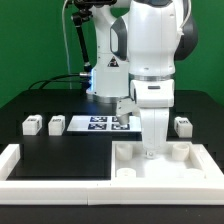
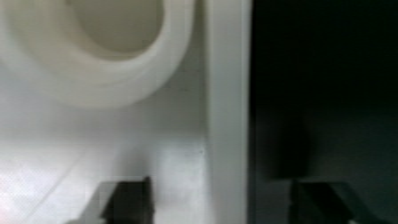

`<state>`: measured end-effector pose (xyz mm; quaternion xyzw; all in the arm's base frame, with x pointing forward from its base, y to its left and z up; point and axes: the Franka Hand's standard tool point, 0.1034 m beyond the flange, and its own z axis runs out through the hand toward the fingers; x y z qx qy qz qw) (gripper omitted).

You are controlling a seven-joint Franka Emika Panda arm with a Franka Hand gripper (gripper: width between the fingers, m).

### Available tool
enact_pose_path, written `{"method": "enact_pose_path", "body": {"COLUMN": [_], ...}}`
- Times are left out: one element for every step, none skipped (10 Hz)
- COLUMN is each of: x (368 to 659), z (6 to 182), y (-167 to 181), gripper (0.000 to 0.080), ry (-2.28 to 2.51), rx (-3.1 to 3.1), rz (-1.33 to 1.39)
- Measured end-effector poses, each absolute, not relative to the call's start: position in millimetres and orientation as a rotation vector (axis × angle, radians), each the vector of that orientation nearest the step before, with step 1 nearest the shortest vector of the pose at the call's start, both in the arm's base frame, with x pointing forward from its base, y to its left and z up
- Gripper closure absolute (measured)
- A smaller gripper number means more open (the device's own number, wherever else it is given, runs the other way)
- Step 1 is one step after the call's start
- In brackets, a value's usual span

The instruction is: Assemble square table

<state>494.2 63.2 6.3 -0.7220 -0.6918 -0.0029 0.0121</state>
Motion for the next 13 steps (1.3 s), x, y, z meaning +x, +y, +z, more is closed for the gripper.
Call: {"method": "enact_pose_path", "body": {"x": [494,494,494,494,494,494,494,494,495,495,492,490,490], "z": [6.2,6.2,6.2,6.2,6.2,6.2,6.2,6.2,6.9,17.2,29.7,38.6,47.2], "y": [63,63,63,63,62,62,62,62,62,64,70,81,89], "gripper": [0.0256,0.0183,0.0183,0.0155,0.0151,0.0151,0.0150,0.0150,0.0150,0.0150,0.0150,0.0150,0.0150], "ry": [-2.156,-2.156,-2.156,-2.155,-2.155,-2.155,-2.154,-2.154,-2.154,-2.089,-1.998,-1.946,-1.836], "rx": [-2.251,-2.251,-2.252,-2.252,-2.252,-2.253,-2.253,-2.253,-2.254,-2.321,-2.402,-2.450,-2.539], "rz": [-0.009,-0.009,-0.009,-0.009,-0.009,-0.009,-0.009,-0.009,-0.009,0.000,0.022,0.033,0.033]}}
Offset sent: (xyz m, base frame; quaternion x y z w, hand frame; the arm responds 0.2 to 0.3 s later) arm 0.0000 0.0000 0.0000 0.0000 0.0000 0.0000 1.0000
